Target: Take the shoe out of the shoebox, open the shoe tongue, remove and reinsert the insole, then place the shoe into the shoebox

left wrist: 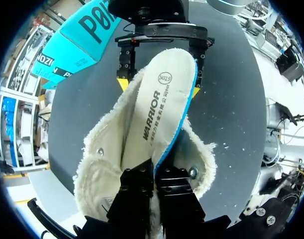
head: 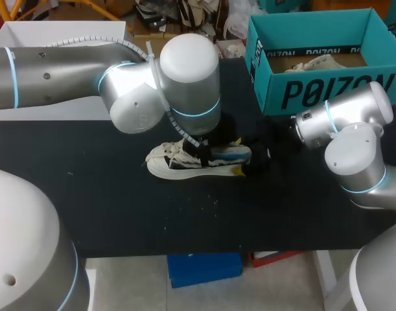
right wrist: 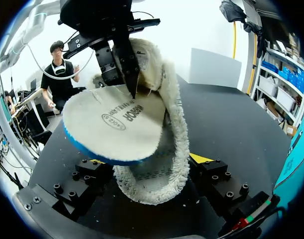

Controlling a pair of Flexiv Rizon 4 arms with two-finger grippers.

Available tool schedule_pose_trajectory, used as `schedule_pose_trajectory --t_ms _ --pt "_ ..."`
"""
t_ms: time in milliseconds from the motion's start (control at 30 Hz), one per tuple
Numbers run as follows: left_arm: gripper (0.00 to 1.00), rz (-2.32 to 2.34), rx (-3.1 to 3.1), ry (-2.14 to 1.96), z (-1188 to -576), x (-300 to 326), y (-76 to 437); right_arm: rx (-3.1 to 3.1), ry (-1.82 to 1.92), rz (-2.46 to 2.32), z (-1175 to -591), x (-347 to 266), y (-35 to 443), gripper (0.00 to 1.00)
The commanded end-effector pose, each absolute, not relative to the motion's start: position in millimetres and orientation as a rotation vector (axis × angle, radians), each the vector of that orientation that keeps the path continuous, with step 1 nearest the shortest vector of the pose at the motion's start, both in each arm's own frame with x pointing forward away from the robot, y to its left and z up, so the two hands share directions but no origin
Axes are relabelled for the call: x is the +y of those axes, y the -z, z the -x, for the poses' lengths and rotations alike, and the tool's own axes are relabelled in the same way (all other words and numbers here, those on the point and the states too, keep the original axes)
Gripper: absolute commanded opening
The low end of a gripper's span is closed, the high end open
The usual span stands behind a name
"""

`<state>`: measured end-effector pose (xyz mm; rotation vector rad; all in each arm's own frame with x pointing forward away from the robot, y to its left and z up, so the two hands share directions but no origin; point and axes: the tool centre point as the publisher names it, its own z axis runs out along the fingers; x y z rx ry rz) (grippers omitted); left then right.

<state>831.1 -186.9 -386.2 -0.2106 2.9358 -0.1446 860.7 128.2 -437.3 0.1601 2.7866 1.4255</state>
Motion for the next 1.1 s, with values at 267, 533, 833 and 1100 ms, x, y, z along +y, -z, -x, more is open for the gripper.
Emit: schedule_pose_trajectory --t_ms 267,533,833,1100 --pt "0.44 0.122 2.832 0.200 -829.2 -207.6 406.6 2.788 -1.423 -0.162 -862.7 128.3 440.2 0.00" --pt "0.45 0.172 2.769 0.262 -830.4 -211.1 401.2 2.788 -1.423 -0.162 -862.7 128.3 440.2 0.00" --pt "0.38 0.127 2.741 0.301 -843.8 -225.2 400.4 2.788 -1.423 -0.162 -862.7 128.3 440.2 0.00" --pt "0.33 0.075 2.745 0.347 -851.5 -236.7 406.3 2.788 -1.423 -0.162 -862.7 128.3 440.2 0.00"
